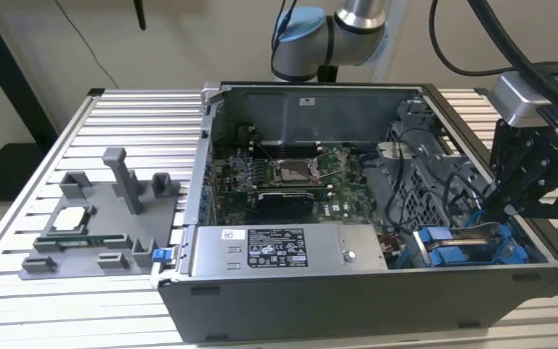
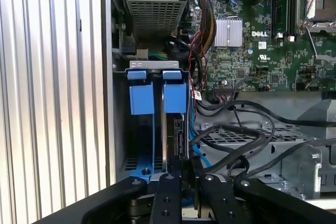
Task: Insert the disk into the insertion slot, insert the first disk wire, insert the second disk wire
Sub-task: 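Insert the first disk wire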
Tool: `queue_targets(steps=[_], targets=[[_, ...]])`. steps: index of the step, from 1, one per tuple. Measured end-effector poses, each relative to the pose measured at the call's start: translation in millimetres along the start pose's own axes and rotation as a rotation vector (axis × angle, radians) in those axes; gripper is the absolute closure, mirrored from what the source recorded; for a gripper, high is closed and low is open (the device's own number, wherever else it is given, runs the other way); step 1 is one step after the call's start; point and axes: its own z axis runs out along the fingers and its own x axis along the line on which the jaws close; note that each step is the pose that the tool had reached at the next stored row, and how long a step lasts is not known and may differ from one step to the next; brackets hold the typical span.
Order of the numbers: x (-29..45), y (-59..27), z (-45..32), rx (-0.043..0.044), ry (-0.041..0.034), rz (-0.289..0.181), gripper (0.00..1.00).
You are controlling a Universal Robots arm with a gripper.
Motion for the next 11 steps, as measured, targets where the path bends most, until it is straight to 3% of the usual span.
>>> queue_targets(steps=[7,9,11], targets=[[0.4,-0.1,5.5,-0.0002,-0.0029,0.0,1.0],[0.7,-0.1,7.5,-0.0005,-0.0114,0.0,1.0],[0.8,-0.2,9.6,-0.001,-0.0245,0.0,1.0]])
